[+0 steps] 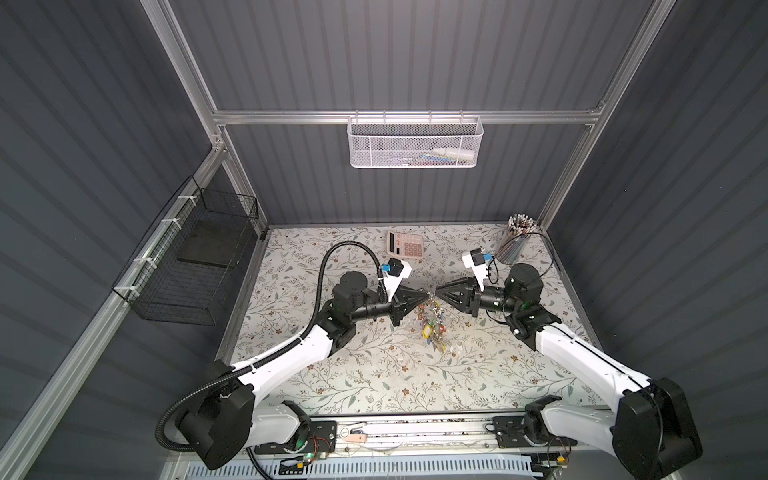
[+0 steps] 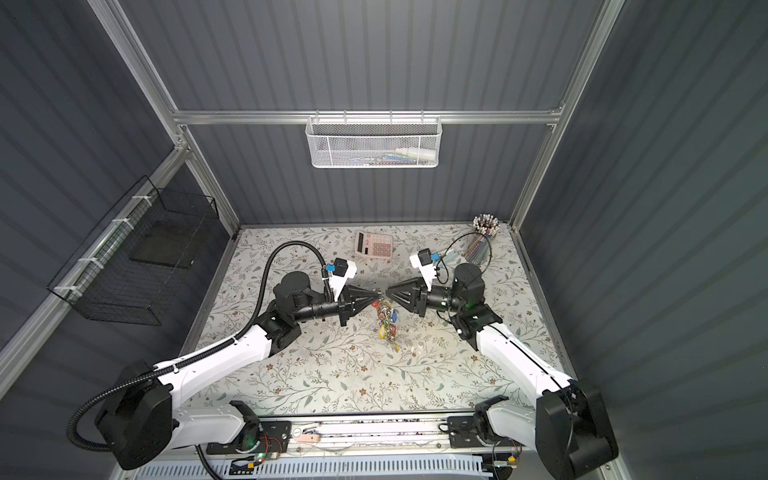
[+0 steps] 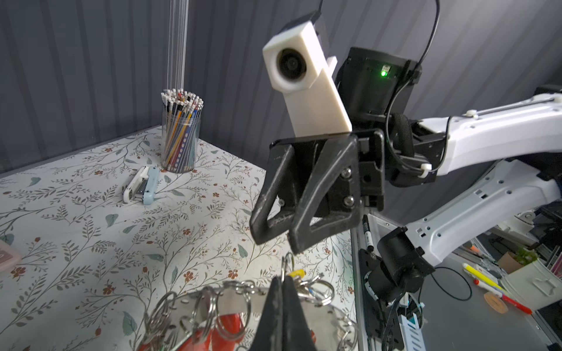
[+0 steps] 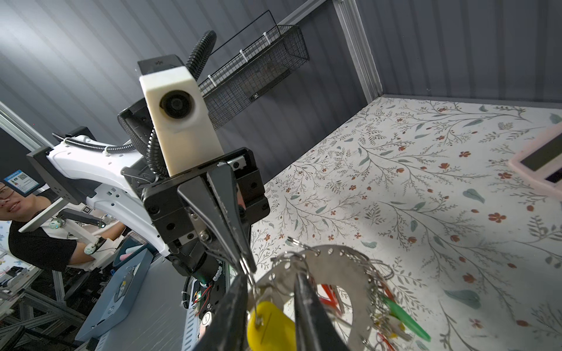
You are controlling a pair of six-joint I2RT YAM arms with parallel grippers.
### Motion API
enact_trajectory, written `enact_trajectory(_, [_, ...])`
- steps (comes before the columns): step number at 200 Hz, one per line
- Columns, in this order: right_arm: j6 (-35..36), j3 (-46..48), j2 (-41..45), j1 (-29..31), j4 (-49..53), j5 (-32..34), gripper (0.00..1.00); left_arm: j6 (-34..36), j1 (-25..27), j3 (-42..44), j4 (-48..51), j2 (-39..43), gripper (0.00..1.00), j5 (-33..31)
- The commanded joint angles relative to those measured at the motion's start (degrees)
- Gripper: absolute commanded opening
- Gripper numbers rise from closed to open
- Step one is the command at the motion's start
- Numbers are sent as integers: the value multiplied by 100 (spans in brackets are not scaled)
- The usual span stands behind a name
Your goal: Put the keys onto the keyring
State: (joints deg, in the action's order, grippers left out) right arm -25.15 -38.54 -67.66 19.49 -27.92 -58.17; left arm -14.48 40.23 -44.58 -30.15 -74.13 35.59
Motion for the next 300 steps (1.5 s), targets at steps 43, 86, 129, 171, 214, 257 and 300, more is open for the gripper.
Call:
enact_trajectory(43, [-12, -5, -54, 11, -182, -130, 18, -125, 46, -16, -762, 59, 0, -136])
enact_trajectory(86, [-40, 39, -60, 7, -236, -136, 9, -160, 46, -7, -817, 42, 0, -182])
enact_trajectory(129, [-22, 55, -103, 16, -244, -138, 0, -222, 42, 46, -984, 74, 0, -279])
enact_trajectory(171, [17, 0, -196, 25, -193, -163, 0, -368, 55, -33, -1261, -29, 0, -156])
enact_trajectory(214, [128, -90, -351, 64, -16, -159, 0, -436, 99, -101, -1464, -126, 0, 14])
enact_trajectory(257, [189, -273, -468, 137, 216, -187, 0, -508, 138, -1, -1797, -234, 0, 15])
enact_trajectory(300, [251, -343, -414, 200, 487, -127, 0, -488, 150, 195, -2193, -288, 0, -75])
